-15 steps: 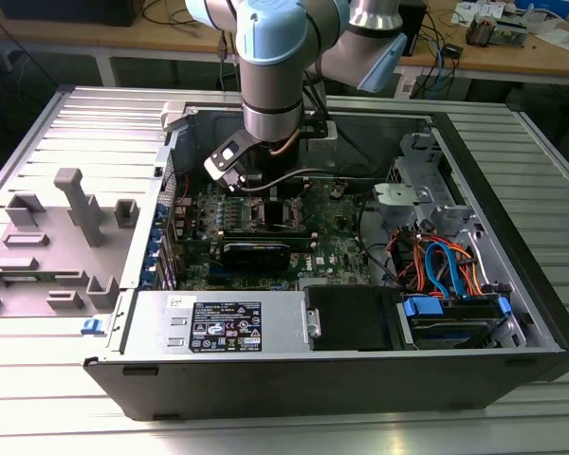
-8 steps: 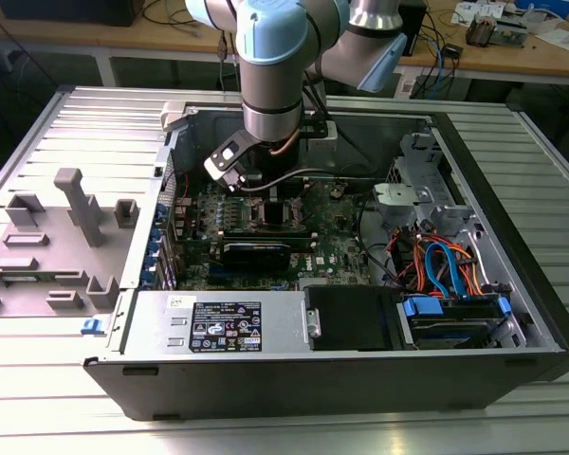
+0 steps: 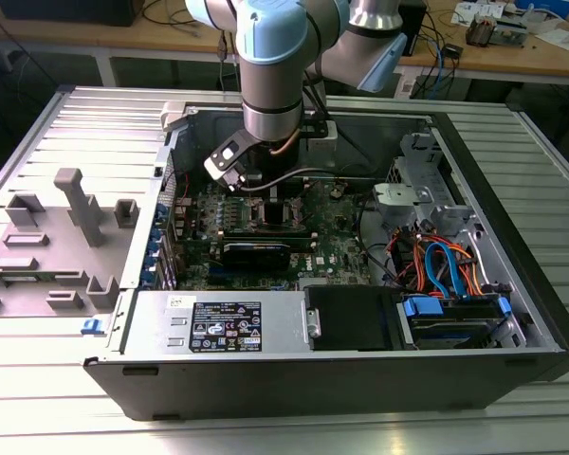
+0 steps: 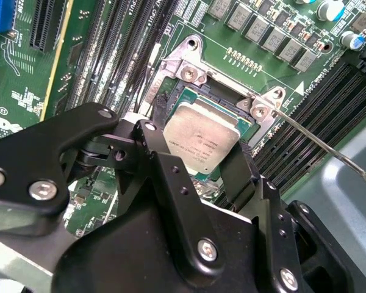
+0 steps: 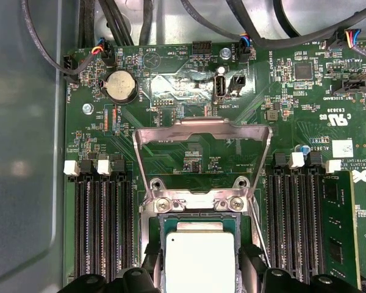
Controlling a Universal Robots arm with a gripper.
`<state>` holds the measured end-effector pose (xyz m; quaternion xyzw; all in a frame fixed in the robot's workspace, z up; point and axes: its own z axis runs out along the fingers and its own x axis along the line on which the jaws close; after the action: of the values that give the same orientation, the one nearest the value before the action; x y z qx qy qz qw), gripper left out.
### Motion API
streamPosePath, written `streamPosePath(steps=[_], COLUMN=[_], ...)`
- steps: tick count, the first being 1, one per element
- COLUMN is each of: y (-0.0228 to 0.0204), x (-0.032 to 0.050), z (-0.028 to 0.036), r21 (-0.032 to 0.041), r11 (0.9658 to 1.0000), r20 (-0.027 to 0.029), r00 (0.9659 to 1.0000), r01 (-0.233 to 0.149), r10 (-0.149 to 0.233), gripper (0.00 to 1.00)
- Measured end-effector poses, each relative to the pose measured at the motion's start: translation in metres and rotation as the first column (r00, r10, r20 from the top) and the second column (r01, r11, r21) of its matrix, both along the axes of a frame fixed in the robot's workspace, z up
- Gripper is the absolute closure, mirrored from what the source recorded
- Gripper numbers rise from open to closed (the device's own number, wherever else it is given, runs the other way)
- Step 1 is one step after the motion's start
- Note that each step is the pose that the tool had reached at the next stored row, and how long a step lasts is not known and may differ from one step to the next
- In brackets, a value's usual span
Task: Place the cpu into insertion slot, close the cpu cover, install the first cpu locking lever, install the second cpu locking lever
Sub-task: 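Place the cpu into insertion slot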
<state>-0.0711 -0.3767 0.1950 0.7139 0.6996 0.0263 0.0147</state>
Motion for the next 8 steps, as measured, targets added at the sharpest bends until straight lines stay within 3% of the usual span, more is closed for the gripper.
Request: streamPosePath(steps=[8], y=[0.0], x=[0.0], z=[0.0], r21=[0.0], r11=[1.0], r20=[0.0], r00=[1.0], r01=[-0.001], r10=[0.001], gripper=[0.4])
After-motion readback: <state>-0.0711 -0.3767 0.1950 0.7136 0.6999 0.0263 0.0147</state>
